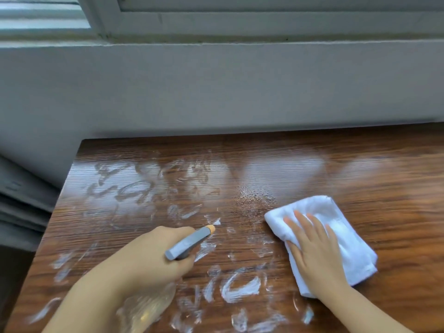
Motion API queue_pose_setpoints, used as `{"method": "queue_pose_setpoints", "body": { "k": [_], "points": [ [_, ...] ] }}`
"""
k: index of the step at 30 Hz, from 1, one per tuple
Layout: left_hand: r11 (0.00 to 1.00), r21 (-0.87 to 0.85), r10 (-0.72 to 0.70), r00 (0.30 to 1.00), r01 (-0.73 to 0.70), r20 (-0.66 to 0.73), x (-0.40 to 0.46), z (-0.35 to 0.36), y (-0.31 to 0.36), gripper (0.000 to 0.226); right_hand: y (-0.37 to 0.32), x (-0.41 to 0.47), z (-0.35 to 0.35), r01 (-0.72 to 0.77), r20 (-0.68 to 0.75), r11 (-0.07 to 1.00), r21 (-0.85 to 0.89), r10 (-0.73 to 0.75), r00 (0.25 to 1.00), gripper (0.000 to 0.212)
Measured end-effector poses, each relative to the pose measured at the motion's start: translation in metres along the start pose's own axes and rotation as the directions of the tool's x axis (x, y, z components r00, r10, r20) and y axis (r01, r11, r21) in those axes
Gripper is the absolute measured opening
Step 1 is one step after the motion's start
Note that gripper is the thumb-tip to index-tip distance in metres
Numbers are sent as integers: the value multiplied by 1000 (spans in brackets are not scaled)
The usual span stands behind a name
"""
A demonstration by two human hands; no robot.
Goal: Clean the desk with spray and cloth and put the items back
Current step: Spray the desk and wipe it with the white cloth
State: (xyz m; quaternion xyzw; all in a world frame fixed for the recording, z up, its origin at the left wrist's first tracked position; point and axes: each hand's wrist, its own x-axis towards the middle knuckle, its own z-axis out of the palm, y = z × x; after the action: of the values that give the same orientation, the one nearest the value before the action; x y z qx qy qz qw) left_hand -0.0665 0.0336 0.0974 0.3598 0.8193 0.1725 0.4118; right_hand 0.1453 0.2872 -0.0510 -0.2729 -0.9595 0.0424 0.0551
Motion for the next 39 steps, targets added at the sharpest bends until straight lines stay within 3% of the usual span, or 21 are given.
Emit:
{"method": "queue_pose_setpoints", "body": {
  "k": [8,14,21,31,39],
  "points": [
    [987,-157,-40,999,41,4,-7,9,7,8,-39,19,3,228,104,972,-49,-222,970,47],
    [980,-183,-84,996,76,-35,-8,9,6,16,-84,102,12,145,172,989,-3,-142,975,49],
    [971,-213,-136,986,112,-100,-16,4,4,9,-64,161,12,-15,159,1000,-4,15,987,48],
    [959,-267,-130,982,90,-135,-33,25,9,8,-17,41,0,180,128,984,-7,-178,976,46],
    [932,-350,-146,982,95,-123,-44,43,3,9,-32,-37,1,400,101,916,-28,-395,913,50]
  ]
}}
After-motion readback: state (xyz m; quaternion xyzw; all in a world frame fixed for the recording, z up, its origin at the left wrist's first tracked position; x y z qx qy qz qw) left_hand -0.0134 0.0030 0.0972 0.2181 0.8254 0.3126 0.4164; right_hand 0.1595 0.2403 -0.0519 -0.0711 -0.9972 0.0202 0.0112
